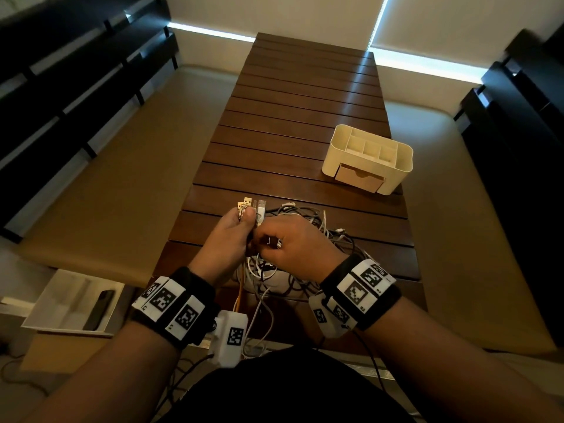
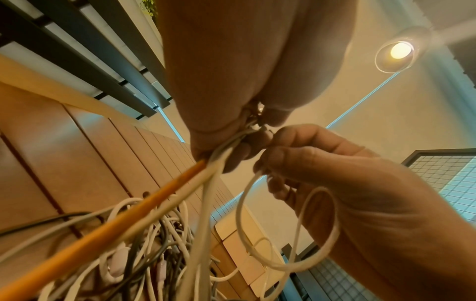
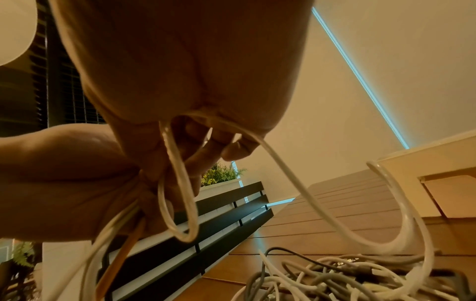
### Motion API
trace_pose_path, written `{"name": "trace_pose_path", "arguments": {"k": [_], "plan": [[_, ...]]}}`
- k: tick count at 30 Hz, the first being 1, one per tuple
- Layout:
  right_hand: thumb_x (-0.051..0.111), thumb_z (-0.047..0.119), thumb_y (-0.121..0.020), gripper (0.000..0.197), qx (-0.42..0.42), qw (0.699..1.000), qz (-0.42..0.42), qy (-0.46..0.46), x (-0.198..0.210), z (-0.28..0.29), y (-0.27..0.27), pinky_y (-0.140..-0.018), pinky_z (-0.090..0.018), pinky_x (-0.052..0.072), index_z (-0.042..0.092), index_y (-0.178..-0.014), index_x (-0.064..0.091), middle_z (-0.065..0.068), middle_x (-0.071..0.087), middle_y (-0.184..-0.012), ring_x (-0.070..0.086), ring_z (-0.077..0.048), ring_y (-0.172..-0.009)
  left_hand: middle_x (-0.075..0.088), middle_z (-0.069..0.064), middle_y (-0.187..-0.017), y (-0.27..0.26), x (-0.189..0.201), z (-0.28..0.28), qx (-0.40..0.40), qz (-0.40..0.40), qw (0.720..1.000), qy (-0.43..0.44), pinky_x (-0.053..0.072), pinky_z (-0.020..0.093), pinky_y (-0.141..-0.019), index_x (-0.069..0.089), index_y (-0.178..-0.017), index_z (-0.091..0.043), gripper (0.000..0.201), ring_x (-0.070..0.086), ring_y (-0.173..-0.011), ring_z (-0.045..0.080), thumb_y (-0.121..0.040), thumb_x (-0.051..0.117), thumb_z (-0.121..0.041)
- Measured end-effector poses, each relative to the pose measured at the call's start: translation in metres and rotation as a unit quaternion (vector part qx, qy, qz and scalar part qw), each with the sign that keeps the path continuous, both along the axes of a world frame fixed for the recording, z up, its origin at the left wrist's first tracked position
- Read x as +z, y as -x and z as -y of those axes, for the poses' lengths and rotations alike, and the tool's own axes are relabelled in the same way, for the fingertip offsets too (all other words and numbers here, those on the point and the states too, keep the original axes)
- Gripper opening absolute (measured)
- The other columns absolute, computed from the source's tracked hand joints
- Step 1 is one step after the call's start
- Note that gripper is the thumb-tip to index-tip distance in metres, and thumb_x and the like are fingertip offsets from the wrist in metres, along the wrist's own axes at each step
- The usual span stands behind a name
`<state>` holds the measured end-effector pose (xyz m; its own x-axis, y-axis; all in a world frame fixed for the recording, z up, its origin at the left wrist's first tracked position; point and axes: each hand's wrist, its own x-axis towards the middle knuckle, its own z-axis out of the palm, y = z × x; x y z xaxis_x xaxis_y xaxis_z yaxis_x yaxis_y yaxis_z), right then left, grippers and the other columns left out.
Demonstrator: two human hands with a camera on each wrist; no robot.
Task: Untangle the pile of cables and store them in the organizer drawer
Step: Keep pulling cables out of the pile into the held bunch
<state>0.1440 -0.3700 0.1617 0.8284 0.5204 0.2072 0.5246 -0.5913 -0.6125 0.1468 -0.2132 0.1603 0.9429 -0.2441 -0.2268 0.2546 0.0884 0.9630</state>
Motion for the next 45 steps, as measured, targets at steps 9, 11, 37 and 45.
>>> {"name": "trace_pose_path", "arguments": {"k": [9,11,37,45], "plan": [[0.062,0.017,-0.088,0.008,0.026,0.997,0.044,0.063,-0.002,-0.007,-0.002,-0.071,-0.036,0.053,0.016,-0.093,0.068,0.005,0.065,-0.085,0.057,-0.011,-0.075,0.06,0.003,-0.082,0.003,0.006,-0.007,-0.034,-0.027,0.999,0.001,0.052,0.023,-0.06,0.055,-0.105,-0.009,0.028,0.061,-0.065,0.007,-0.106,0.038,-0.032],[0.061,0.016,-0.09,0.009,0.031,0.997,0.049,0.06,-0.003,-0.007,-0.002,-0.07,-0.036,0.053,0.015,-0.094,0.069,0.005,0.067,-0.087,0.058,-0.011,-0.074,0.063,0.002,-0.081,0.003,0.007,-0.009,-0.041,-0.038,0.998,0.011,0.052,0.024,-0.061,0.056,-0.107,-0.009,0.028,0.062,-0.066,0.008,-0.106,0.039,-0.031],[0.064,0.045,-0.093,0.023,-0.091,0.957,-0.273,0.023,-0.02,0.041,0.007,-0.067,-0.027,0.048,0.025,-0.085,0.07,0.001,0.067,-0.08,0.059,-0.007,-0.07,0.035,-0.007,-0.053,-0.011,0.014,-0.037,0.146,-0.031,0.986,0.077,0.029,0.023,-0.044,0.051,-0.088,-0.016,0.032,0.031,-0.042,0.008,-0.102,0.045,-0.043],[0.061,0.037,-0.098,0.021,-0.194,0.966,-0.171,-0.018,-0.018,0.037,-0.001,-0.055,-0.021,0.04,0.021,-0.094,0.073,0.009,0.061,-0.07,0.05,-0.001,-0.055,0.045,-0.006,-0.06,-0.008,0.01,-0.028,0.001,0.024,0.999,-0.049,0.034,0.023,-0.047,0.061,-0.1,-0.006,0.011,0.037,-0.051,0.01,-0.094,0.063,-0.015]]}}
